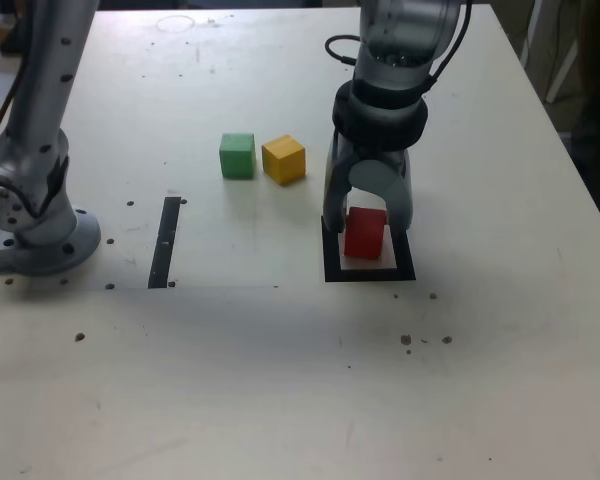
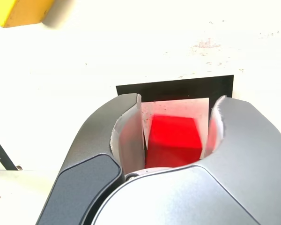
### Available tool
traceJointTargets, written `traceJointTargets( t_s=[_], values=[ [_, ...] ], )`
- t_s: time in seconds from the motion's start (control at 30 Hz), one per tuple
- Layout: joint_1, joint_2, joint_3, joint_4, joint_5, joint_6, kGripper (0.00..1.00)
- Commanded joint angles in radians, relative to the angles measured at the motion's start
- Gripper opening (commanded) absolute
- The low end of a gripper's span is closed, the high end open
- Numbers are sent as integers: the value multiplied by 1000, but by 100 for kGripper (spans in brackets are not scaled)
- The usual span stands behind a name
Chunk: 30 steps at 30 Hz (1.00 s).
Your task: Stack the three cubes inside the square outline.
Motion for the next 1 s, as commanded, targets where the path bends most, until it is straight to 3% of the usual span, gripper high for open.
traceJointTargets(
  t_s=[0.0, 0.27, 0.67, 0.97],
  values=[
    [-2, 1, 3, -1, 1, 1, 100],
    [-2, -29, 19, 10, 8, -1, 100],
    [2, -171, 59, 113, 48, -50, 100],
    [78, -208, 65, 138, 54, -144, 99]
  ],
)
